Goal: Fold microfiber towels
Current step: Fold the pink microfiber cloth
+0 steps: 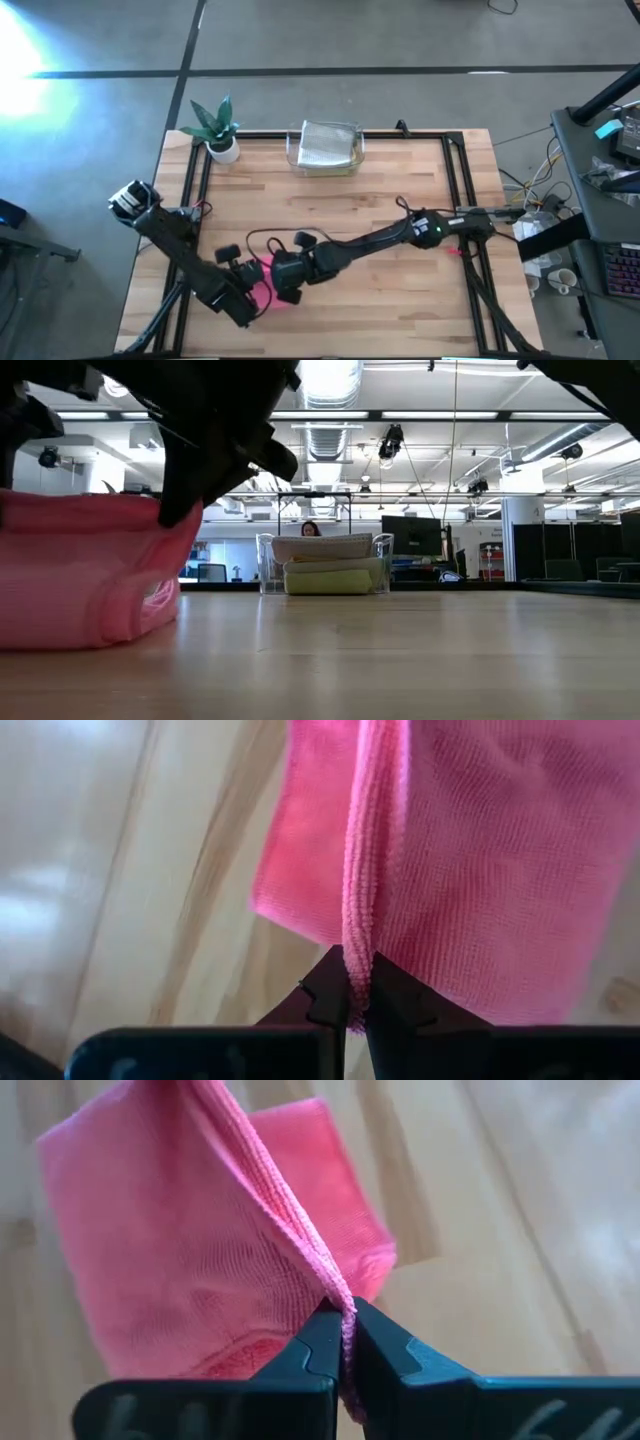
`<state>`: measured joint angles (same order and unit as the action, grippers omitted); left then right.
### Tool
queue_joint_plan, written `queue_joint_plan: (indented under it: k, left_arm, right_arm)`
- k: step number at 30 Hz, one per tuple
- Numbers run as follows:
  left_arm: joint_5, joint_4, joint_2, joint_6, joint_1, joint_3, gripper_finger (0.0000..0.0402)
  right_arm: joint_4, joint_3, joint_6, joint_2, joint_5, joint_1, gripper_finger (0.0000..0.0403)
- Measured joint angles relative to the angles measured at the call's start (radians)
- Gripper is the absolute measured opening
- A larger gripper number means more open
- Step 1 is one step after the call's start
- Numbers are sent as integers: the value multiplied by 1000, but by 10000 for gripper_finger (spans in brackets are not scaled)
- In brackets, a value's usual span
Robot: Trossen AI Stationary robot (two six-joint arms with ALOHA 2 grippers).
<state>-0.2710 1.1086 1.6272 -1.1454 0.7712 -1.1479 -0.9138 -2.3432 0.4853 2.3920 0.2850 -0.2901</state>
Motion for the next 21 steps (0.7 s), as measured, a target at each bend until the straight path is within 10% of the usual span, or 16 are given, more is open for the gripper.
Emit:
queue_joint_plan:
  k: [11, 21]
  left_arm:
    - [-36, 2, 0, 56, -26, 43, 19]
    - [-21, 73, -2, 61, -40, 31, 119]
  right_arm:
    - [9, 2, -27, 0, 3, 16, 20]
    - [-13, 2, -38, -9, 4, 31, 110]
